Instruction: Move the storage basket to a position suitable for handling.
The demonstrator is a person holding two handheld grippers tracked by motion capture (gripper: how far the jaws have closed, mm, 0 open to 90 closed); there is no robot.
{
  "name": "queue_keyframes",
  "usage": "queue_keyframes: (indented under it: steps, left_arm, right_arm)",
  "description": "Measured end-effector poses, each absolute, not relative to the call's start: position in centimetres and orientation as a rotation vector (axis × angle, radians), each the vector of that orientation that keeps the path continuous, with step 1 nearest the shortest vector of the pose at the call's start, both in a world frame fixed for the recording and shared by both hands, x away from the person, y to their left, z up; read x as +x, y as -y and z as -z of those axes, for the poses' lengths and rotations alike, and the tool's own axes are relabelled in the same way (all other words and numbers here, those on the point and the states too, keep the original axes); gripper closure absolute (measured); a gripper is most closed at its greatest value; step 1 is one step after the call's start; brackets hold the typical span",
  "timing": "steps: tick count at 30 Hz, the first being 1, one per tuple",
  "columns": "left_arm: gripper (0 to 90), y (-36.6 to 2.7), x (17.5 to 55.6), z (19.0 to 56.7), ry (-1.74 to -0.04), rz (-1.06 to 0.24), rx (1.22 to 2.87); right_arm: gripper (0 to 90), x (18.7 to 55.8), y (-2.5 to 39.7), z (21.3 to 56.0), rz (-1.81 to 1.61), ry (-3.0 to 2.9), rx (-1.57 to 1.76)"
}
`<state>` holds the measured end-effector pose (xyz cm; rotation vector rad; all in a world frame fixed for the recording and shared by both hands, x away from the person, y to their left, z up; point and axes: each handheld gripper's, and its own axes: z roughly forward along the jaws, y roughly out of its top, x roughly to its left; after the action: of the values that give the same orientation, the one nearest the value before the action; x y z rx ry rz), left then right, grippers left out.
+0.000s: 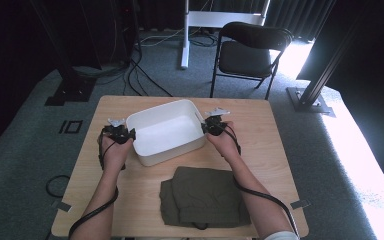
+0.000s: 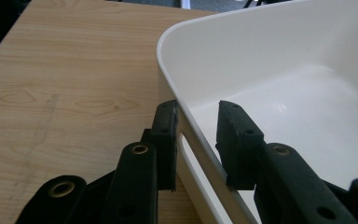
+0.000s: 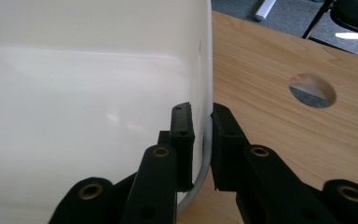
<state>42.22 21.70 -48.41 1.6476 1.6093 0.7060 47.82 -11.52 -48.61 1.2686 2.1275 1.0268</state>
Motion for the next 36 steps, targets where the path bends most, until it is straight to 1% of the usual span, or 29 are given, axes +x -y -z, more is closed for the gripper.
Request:
queue_keyframes:
  steps: [16,23,36]
  left_arm:
    - [72.6,-17.2,44.1,48.4,-1.55,-0.668,1.698]
    - [73.2,-14.7,45.0,48.4,-1.515,-0.648,1.733]
    - [74.3,-11.0,46.4,48.4,-1.456,-0.623,1.777]
  right_arm:
    - [80.3,46.3,16.4,48.6,-1.003,-2.061,1.355]
    - [80.1,45.4,18.9,48.7,-0.997,-2.016,1.41]
    - [79.8,43.9,22.4,48.8,-0.972,-1.942,1.481]
